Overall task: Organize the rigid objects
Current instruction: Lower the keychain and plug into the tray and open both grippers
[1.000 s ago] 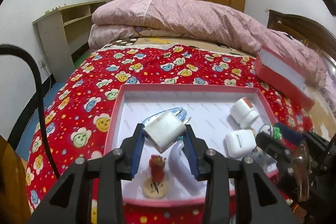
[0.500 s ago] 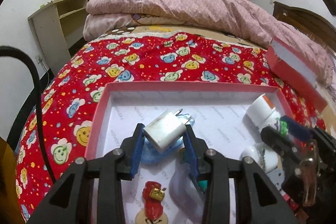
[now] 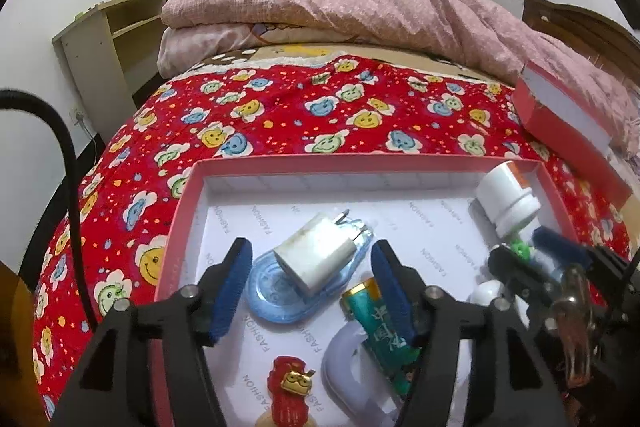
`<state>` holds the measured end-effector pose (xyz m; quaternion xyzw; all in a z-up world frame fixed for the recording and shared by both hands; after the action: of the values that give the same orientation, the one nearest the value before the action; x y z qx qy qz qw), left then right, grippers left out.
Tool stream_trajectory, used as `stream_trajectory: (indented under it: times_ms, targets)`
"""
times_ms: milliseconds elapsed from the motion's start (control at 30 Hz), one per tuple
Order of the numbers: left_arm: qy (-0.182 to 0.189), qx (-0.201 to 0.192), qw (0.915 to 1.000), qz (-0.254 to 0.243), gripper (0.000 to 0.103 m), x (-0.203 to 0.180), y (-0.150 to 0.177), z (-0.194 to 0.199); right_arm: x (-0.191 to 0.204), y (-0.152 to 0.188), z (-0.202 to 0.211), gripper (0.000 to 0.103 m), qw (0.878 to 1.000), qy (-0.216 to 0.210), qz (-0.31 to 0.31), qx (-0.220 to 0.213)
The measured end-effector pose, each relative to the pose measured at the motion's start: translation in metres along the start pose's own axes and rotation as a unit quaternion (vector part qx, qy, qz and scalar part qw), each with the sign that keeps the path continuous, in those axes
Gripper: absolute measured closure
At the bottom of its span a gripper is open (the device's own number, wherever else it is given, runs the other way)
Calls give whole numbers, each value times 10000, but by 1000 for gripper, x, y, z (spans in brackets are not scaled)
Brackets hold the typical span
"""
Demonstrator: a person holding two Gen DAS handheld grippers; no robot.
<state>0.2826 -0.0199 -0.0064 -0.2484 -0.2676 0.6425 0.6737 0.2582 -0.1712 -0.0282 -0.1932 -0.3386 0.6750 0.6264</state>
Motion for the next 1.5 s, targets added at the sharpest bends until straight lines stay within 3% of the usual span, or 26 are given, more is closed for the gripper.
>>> stream_trajectory:
  times_ms: [200,767,1500]
  targets:
    - [-80,-56,10000,13,34,2,-2,6,1,-3,10,33,9999,-14,9,-145]
    - [-179,-247,9995,51,33,7,-2,36,16,-4,37,29,9992,-7,185,-362]
    - [-205,-367,9990,116,33,13,13,80,32,4,74,29,9982,-55,245,-548]
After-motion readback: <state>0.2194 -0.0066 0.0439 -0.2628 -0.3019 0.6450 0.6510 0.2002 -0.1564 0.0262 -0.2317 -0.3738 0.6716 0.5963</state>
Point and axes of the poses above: each gripper's, at about its wrist camera, not at the fingertips, and z roughly against the way its jaws point, x to its left, y to its underside, the point moved 8 cm from there along -z, roughly the way its jaws point, and after that the axes turned 2 degrees about -y, right-handed, at the moved point
